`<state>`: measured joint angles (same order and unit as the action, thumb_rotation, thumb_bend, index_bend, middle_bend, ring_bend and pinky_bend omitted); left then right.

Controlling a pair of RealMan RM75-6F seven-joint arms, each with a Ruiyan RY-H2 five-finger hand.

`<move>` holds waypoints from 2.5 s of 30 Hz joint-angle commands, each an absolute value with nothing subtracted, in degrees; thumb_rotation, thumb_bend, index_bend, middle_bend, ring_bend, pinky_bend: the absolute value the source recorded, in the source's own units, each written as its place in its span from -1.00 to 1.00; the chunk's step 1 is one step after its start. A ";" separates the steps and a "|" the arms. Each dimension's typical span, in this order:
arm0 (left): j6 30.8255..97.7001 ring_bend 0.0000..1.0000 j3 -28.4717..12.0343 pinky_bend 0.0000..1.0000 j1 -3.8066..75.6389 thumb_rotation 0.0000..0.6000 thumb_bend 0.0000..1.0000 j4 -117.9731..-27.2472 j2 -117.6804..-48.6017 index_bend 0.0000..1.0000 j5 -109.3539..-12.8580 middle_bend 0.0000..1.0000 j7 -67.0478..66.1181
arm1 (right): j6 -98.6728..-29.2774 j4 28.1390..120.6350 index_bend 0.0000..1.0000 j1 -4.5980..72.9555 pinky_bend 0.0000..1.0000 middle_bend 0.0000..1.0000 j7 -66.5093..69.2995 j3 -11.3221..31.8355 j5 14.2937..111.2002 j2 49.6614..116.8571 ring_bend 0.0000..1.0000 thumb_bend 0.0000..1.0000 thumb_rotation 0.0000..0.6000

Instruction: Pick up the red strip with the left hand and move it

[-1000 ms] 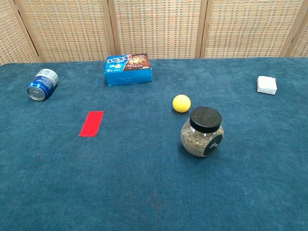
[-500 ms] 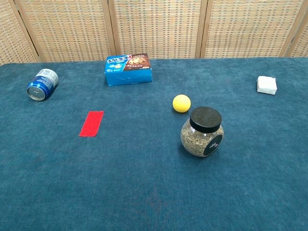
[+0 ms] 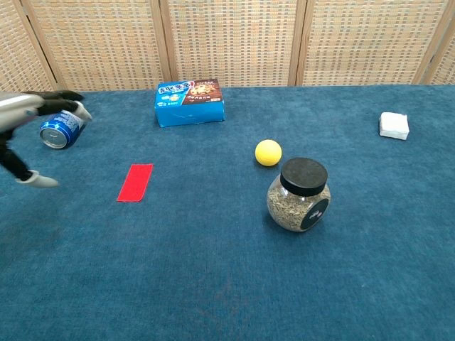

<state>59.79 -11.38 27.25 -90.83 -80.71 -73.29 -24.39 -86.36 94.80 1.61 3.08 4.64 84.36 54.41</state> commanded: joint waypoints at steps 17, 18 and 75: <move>52.99 -1.00 -11.31 -1.00 36.00 1.00 -0.59 -69.19 -95.64 -0.33 -69.88 -1.00 -14.41 | -84.97 93.54 -1.00 2.19 -1.00 -1.00 4.12 5.13 82.88 54.87 -1.00 -1.00 1.00; 52.99 -1.00 -11.16 -1.00 36.14 1.00 -0.59 -68.84 -95.94 -0.33 -69.90 -1.00 -14.30 | -84.91 93.47 -1.00 2.23 -1.00 -1.00 4.14 5.15 82.83 54.89 -1.00 -1.00 1.00; 47.31 -1.00 -9.03 -1.00 40.45 1.00 -0.35 -72.79 -91.22 -0.14 -64.18 -1.00 -15.70 | -83.54 92.57 -1.00 2.52 -1.00 -1.00 4.73 5.41 81.16 55.09 -1.00 -1.00 1.00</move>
<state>47.46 -9.30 40.51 -73.31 -90.90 -64.25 -15.91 -83.54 92.57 2.52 4.73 5.41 81.16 55.09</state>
